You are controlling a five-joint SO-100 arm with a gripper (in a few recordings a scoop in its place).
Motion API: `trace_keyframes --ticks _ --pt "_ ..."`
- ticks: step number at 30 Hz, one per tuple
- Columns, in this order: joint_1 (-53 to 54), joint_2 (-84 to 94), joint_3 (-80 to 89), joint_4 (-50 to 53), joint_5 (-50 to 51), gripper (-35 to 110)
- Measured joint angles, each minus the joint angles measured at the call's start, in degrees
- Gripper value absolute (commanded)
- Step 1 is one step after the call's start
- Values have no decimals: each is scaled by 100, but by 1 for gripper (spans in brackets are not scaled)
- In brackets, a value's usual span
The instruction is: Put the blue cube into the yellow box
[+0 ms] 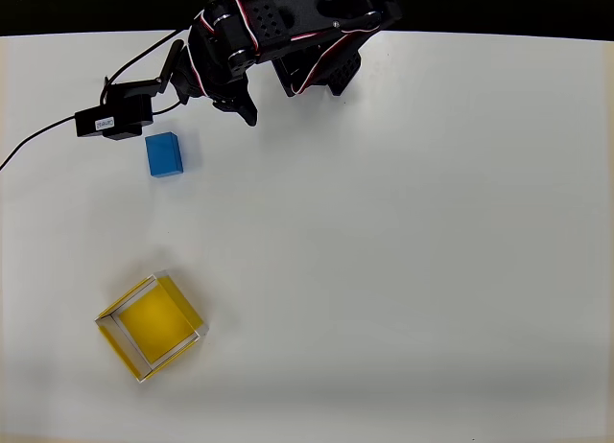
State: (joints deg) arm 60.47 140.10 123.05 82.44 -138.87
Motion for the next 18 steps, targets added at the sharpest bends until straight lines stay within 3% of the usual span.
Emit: trace_keyframes --ticks 18 --pt "-114 -2030 -677 -1433 220 59"
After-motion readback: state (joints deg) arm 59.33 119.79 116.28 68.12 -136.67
